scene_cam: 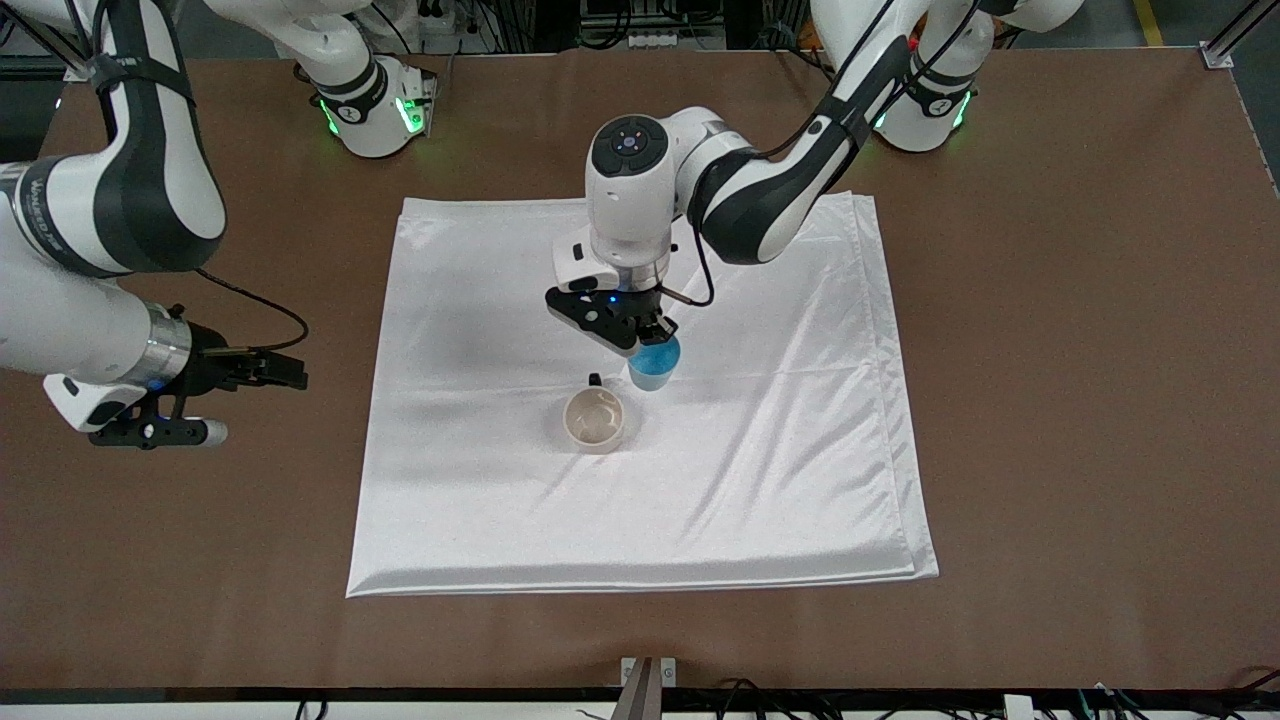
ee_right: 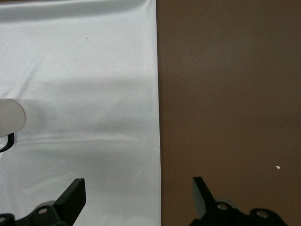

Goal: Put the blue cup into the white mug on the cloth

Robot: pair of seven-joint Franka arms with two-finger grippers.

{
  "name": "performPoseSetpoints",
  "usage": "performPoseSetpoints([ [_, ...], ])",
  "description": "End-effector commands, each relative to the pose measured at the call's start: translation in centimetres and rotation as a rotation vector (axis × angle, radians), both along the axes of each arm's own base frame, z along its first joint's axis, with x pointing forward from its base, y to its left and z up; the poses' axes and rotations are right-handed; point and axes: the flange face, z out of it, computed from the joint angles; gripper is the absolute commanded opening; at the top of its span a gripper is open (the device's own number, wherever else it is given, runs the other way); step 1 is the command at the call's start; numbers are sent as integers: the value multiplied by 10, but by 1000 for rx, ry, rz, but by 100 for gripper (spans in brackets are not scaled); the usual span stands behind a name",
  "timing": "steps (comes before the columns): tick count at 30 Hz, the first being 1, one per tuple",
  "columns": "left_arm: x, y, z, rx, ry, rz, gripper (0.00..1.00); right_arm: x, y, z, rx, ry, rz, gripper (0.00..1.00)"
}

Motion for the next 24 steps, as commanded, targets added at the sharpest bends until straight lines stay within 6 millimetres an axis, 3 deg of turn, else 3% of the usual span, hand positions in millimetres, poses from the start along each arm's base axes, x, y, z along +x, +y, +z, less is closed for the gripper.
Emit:
performPoseSetpoints([
  [1, 14, -13, -4, -44, -57, -1, 0, -20, -11, 35, -30, -40, 7, 100],
  [10, 23, -22, -10, -104, -93, -8, 0, -46, -18, 84, -71, -65, 17, 100],
  [14, 21, -37, -14, -122, -98, -17, 0, -57, -32, 105, -70, -82, 15, 100],
  [24, 28, -43, -30, -147, -108, -20, 0, -90, -73, 151, -65, -103, 59, 100],
])
